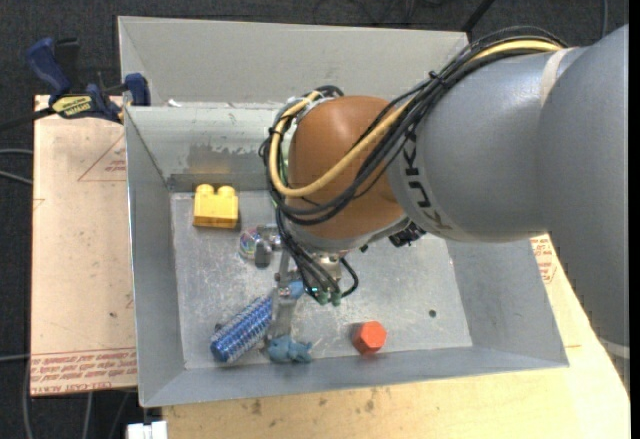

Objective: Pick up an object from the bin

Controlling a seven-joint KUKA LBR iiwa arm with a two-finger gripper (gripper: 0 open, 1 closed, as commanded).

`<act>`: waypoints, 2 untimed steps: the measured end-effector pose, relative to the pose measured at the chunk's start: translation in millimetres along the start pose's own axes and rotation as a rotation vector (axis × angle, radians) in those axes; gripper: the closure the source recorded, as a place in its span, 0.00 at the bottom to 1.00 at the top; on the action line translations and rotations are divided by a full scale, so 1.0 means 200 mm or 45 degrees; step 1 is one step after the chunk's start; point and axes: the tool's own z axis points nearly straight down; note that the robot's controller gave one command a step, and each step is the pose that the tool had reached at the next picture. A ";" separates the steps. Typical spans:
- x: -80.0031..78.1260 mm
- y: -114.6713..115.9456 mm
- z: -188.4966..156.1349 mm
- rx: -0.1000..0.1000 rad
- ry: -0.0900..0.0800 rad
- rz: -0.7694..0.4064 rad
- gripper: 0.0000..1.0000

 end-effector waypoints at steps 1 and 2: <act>0.06 -0.10 0.48 -0.001 -0.007 0.050 0.00; 0.05 -0.10 0.46 -0.003 -0.009 0.048 1.00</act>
Offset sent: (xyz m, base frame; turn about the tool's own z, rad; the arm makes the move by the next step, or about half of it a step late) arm -0.0114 -0.0210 -0.0921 0.0372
